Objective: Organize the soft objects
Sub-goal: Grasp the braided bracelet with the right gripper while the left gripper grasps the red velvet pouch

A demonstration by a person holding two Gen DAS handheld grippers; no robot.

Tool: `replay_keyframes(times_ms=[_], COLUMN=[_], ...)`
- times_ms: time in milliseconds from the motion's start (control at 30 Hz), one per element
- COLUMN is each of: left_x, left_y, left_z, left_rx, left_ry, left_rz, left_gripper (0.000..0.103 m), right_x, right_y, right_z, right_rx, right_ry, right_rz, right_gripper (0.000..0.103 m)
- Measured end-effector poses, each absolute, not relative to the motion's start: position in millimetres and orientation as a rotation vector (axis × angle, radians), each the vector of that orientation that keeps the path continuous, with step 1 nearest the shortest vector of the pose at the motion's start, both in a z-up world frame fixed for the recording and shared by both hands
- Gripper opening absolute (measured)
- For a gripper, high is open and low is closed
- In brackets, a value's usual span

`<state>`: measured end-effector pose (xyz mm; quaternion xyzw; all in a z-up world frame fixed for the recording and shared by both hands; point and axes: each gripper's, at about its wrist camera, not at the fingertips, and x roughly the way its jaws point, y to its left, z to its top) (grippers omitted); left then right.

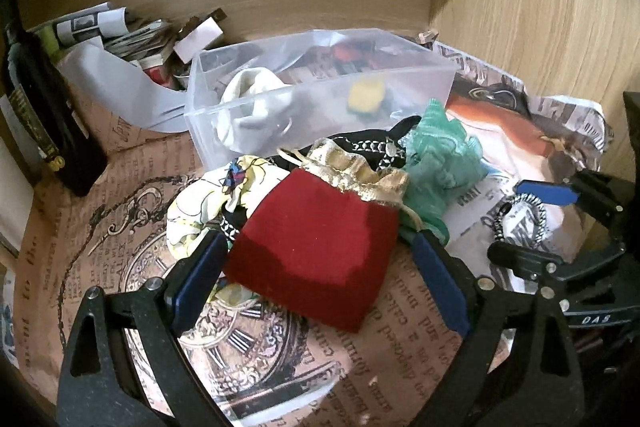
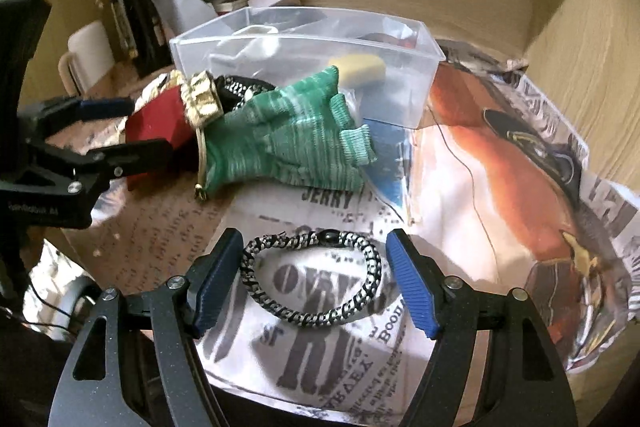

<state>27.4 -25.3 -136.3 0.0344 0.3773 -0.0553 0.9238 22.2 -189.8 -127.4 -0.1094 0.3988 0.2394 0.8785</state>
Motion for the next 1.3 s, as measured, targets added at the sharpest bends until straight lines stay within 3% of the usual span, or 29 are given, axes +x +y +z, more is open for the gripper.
replay_keyframes(times_ms=[133, 300, 433, 600, 1000, 1300], left_x=[34.0, 45.1, 48.6, 44.3, 31.2, 23.5], left_y=[-22.9, -21.3, -16.7, -14.9, -10.8, -7.7], left_z=[-139.1, -147.6, -151.0, -143.4, -132.1, -112.0], left_rx=[0.065, 0.062, 0.033, 0.028, 0.021, -0.002], left_ry=[0.779, 0.805, 0.802, 0.775, 0.75, 0.695], left_rz=[-0.116, -0.118, -0.117, -0.137, -0.16, -0.161], left_gripper=[0.097, 0.098, 0.097, 0.081, 0.048, 0.038], right_x=[20.0, 25.7, 27.7, 33.4, 34.3, 39.6], right_y=[-186.0, -189.1, -190.3, -193.3, -208.2, -217.5], right_z=[-133.2, -133.2, -131.4, -130.6, -113.8, -91.9], right_rx=[-0.262, -0.231, -0.195, -0.159, -0.11, -0.073], right_ry=[0.818, 0.821, 0.824, 0.827, 0.777, 0.707], right_rz=[0.496, 0.503, 0.505, 0.512, 0.506, 0.497], right_gripper=[0.064, 0.042, 0.03, 0.02, 0.018, 0.018])
